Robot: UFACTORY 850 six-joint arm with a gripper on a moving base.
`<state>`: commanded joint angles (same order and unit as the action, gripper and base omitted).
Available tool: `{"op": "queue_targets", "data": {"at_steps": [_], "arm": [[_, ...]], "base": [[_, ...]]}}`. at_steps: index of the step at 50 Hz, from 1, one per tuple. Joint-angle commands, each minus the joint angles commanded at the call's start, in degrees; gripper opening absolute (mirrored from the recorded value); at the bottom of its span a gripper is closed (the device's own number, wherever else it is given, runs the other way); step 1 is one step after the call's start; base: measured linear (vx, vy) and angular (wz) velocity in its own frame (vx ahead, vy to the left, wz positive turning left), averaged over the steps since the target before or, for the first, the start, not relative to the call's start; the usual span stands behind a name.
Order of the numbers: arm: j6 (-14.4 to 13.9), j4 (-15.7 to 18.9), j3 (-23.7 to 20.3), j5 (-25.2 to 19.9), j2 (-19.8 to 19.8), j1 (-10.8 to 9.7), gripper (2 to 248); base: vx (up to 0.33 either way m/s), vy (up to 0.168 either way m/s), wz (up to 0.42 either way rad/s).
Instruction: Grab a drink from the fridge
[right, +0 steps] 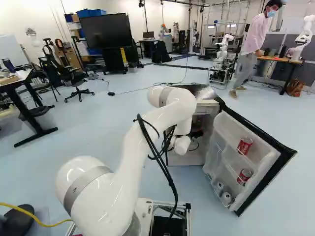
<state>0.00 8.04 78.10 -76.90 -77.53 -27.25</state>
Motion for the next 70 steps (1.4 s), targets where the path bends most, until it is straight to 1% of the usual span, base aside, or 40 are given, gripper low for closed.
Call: {"op": "queue_targets", "data": {"at_steps": [70], "arm": [[0.00, 0.00, 11.13, 3.39, -6.11, -1.03, 247]], "base": [[0.000, 0.000, 0.000]]}}
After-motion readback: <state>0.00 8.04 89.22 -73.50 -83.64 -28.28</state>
